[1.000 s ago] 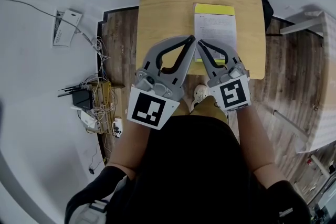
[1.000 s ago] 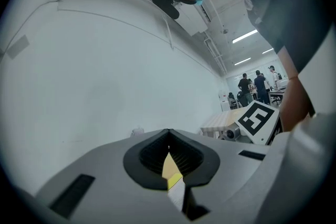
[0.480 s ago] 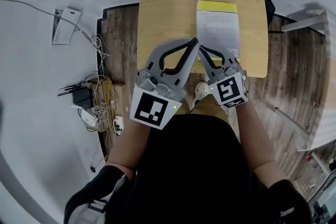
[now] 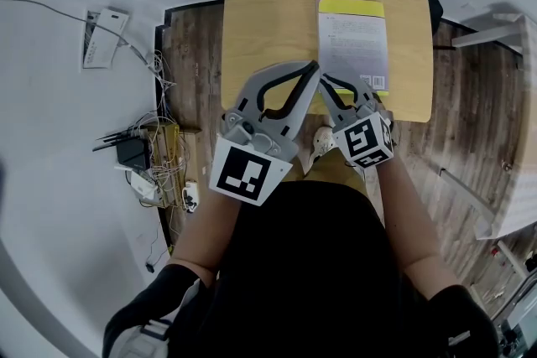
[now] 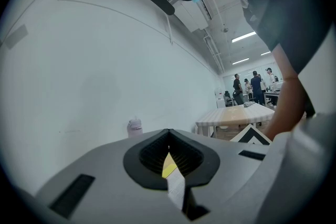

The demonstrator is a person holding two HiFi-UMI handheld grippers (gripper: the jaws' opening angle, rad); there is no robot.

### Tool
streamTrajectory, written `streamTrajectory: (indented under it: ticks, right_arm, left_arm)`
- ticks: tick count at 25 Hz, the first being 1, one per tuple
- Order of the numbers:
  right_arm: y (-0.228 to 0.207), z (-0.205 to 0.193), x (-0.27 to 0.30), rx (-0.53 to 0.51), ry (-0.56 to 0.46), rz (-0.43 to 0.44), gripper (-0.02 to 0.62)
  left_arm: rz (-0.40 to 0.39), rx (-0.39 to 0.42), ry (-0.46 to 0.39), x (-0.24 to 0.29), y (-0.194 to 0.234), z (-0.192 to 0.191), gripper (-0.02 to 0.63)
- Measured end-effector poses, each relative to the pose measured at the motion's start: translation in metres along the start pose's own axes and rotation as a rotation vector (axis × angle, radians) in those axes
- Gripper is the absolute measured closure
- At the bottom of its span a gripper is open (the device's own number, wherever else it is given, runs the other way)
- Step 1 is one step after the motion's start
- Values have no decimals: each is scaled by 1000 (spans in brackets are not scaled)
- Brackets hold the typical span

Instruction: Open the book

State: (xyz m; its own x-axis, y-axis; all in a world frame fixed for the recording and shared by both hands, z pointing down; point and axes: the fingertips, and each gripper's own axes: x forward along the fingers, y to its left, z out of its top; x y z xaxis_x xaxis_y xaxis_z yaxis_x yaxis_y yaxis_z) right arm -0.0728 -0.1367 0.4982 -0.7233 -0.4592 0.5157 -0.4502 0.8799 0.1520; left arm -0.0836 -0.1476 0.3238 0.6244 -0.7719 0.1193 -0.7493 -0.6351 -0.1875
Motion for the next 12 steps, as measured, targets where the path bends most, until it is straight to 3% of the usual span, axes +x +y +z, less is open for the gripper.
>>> streamTrajectory:
  ticks: [7, 9, 12]
  right_arm:
    - [12, -25, 12, -17, 71, 24, 561]
    - [15, -34, 14, -14, 94, 32, 497]
    - [18, -45, 18, -18, 125, 40, 483]
  left_arm:
    - [-8, -2, 11, -2, 1, -7, 601]
    - [-9, -3, 14, -1, 2, -9, 601]
    - [-8, -12, 24, -1, 2, -14, 601]
